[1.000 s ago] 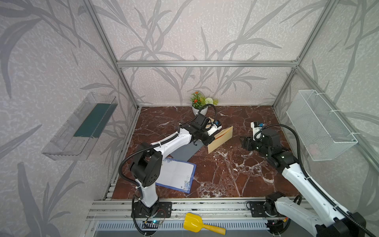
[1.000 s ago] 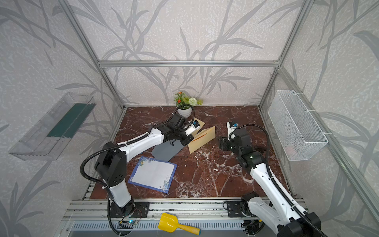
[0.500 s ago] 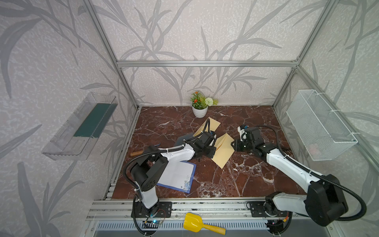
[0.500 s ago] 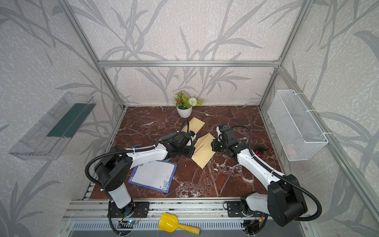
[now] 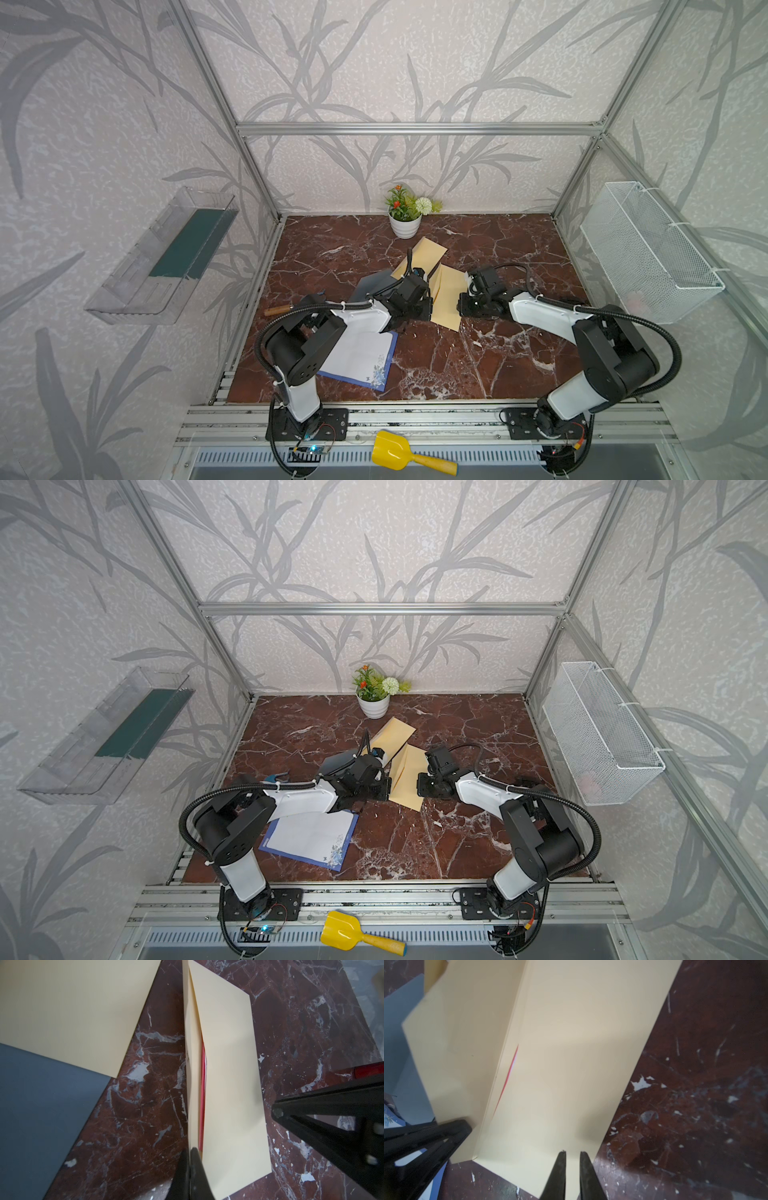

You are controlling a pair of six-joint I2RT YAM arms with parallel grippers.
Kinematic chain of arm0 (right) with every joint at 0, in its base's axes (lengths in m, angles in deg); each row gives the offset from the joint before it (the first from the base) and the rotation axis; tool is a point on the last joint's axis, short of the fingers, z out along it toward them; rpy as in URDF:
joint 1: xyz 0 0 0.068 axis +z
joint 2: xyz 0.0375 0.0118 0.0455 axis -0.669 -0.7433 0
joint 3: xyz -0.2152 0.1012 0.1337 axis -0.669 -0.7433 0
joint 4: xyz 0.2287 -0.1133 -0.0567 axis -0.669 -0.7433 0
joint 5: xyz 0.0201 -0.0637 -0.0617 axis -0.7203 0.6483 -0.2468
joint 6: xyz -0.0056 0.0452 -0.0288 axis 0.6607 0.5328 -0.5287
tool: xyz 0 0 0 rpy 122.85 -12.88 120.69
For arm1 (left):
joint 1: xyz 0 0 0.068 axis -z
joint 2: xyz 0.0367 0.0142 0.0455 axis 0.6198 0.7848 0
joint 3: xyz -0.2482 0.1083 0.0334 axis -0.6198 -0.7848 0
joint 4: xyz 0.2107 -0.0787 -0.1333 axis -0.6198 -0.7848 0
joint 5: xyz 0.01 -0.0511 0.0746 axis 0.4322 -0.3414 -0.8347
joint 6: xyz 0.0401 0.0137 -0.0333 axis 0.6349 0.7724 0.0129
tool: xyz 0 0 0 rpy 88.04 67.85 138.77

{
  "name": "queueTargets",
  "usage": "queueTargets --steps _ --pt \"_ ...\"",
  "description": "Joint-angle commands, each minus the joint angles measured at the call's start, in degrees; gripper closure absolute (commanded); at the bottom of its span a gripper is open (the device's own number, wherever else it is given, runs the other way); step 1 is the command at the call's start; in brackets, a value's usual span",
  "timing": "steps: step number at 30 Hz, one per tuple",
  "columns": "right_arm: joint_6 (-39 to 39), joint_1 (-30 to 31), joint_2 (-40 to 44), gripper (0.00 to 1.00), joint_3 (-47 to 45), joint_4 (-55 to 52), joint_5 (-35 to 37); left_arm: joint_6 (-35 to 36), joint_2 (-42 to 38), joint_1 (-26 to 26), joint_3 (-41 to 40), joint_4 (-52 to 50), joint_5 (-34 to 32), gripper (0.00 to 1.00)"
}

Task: Fold the letter paper in half and place it into the envelope
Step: Place the envelope at the center of the board.

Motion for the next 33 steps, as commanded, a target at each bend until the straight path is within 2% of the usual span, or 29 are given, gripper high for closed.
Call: queueTargets --steps 1,7,13,17,19,21,22,23,29,33 --pt "1.24 0.23 -1.83 0.86 2.19 1.19 1.99 -2.73 1.3 0.1 -1.02 3.72 1.24 1.0" --pt "1.54 0.2 -4.57 0.89 1.93 0.93 3.52 -1.07 1.89 -0.1 0.26 2.66 4.81 0.97" --pt "1.38 0.24 -5.81 0.91 1.92 0.76 4.39 -2.36 1.02 -1.54 0.2 1.18 6.56 0.79" --pt "1.0 0.23 -7.81 0.92 1.93 0.67 4.49 -3.96 -2.84 -3.71 -1.7 1.56 9.31 0.74" --pt "0.79 0.23 -8.0 0.92 1.93 0.5 4.54 -3.66 -6.13 -4.61 -2.85 -0.08 7.57 0.73" --pt "0.72 0.23 -7.97 0.92 1.84 0.5 4.71 -4.07 -8.43 -6.16 -2.27 -6.49 2.92 0.79" --pt "0.72 0.19 -7.84 0.92 1.77 0.52 4.75 -3.28 -8.86 -7.21 -1.54 -9.12 1.66 0.93" --pt "0.72 0.22 -7.8 0.92 1.75 0.51 4.83 -2.5 -8.71 -8.13 -0.3 -12.05 0.86 1.0" --pt "0.46 0.23 -8.05 0.93 1.66 0.4 4.62 1.11 -3.14 -10.44 6.52 -17.23 0.16 1.0" --pt "0.46 0.24 -8.01 0.93 1.4 0.8 4.49 1.38 2.36 -10.23 11.25 -16.53 3.95 0.98"
